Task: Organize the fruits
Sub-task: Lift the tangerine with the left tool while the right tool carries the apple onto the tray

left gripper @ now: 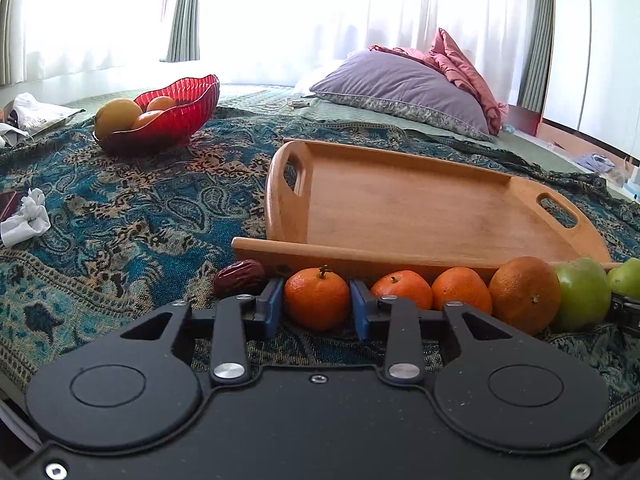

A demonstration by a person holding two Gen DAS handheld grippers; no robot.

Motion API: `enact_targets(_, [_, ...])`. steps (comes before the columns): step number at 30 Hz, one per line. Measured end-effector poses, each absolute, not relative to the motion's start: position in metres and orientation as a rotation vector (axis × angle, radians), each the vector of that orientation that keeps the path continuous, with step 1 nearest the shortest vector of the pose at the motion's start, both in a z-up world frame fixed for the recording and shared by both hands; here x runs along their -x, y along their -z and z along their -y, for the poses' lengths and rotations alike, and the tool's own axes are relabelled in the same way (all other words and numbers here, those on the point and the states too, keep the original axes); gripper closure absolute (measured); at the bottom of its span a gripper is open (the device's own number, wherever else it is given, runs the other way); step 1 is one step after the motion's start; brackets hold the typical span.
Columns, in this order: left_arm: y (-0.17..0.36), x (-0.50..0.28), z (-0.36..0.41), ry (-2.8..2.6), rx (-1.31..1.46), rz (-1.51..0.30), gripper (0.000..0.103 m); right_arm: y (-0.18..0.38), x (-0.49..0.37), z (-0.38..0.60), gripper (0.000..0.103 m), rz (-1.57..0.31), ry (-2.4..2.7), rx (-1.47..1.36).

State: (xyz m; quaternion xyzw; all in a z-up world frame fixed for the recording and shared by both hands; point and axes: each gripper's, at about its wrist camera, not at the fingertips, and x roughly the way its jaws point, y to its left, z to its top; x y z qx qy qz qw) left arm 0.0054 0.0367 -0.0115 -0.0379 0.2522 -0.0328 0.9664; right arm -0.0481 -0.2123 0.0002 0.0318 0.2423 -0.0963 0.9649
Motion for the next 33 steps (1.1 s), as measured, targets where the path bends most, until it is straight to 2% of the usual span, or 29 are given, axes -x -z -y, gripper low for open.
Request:
enact_targets(8, [0.004,0.006,-0.034,0.029,0.057,-0.492,0.070,0.002,0.046,0.214,0.043,-0.477,0.186,-0.058])
enact_targets(15, [-0.024,0.016,-0.027,0.043,0.028,-0.420,0.070,-0.014,0.056,0.215,0.043,-0.432,0.159,-0.093])
enact_targets(23, [-0.045,-0.017,-0.007,0.108,-0.005,-0.439,0.070,-0.038,0.034,0.216,0.043,-0.424,0.114,-0.130])
enact_targets(33, [-0.031,-0.059,0.010,0.148,0.025,-0.499,0.070,-0.032,-0.002,0.203,0.043,-0.483,0.054,-0.090])
